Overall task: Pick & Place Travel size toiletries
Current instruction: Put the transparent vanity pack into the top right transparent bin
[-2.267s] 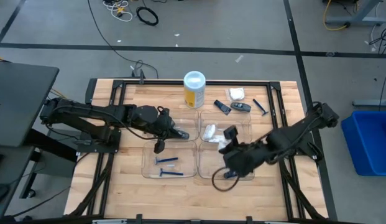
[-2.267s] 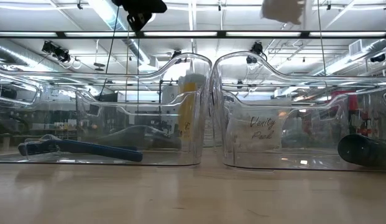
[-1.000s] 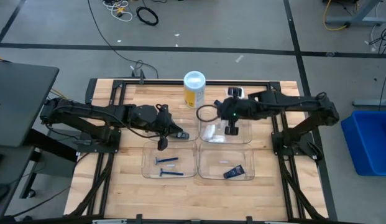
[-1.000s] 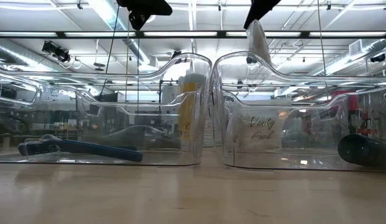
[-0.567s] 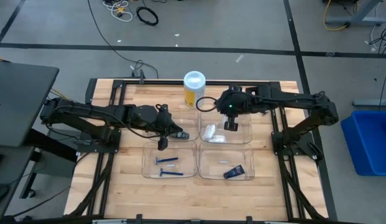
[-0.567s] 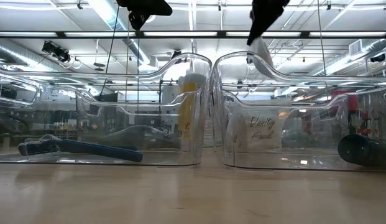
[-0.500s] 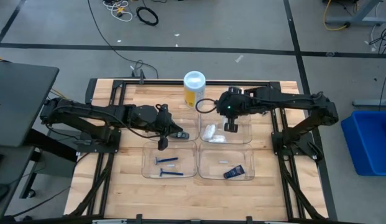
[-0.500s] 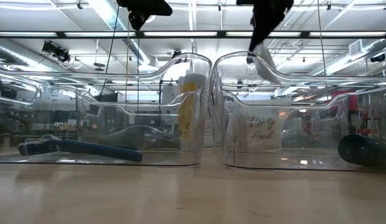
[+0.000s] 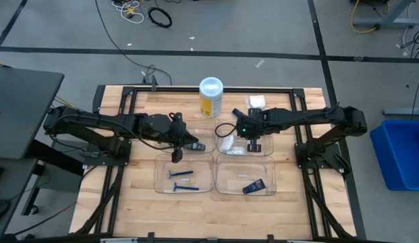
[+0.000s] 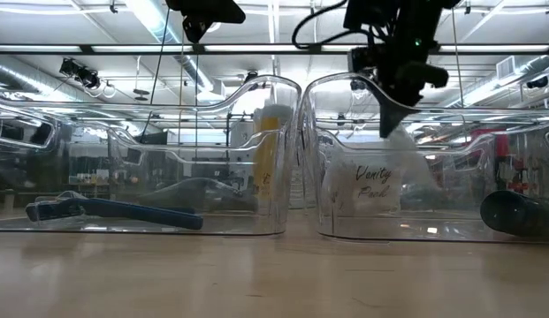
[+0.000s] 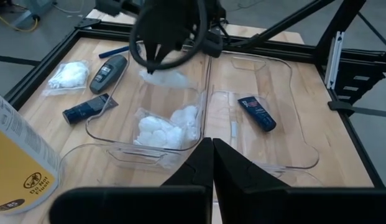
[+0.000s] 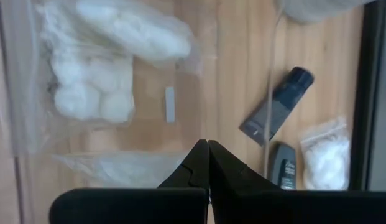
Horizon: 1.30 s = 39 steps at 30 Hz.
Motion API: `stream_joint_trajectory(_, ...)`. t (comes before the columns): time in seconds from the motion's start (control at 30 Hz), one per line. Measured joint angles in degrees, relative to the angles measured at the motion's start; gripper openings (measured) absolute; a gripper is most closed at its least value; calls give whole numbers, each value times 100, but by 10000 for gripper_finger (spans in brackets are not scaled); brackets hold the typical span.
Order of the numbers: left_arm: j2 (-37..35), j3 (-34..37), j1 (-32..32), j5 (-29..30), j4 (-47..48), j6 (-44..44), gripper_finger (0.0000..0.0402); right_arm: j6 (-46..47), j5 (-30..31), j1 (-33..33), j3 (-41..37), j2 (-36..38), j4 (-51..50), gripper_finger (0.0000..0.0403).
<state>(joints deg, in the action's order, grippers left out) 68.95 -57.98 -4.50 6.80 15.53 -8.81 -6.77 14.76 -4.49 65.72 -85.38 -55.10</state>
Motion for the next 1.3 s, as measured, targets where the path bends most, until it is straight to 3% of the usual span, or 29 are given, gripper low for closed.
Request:
stream_joint_trajectory(0.6, 0, 0, -1, 160, 0, -133, 4, -19, 0, 0, -462, 0, 549, 8)
stream_joint_trajectory(0.83, 0, 0, -1, 239, 0, -145, 34, -335, 0, 0, -460, 0, 613, 23)
stream_joint_trajectory(1.03, 0, 0, 0, 579, 0, -147, 38, -336, -35, 0, -460, 0, 613, 60)
stream_joint_trajectory(1.3, 0, 0, 0, 1063, 0, -147, 31, -324, -45, 0, -460, 0, 686, 147)
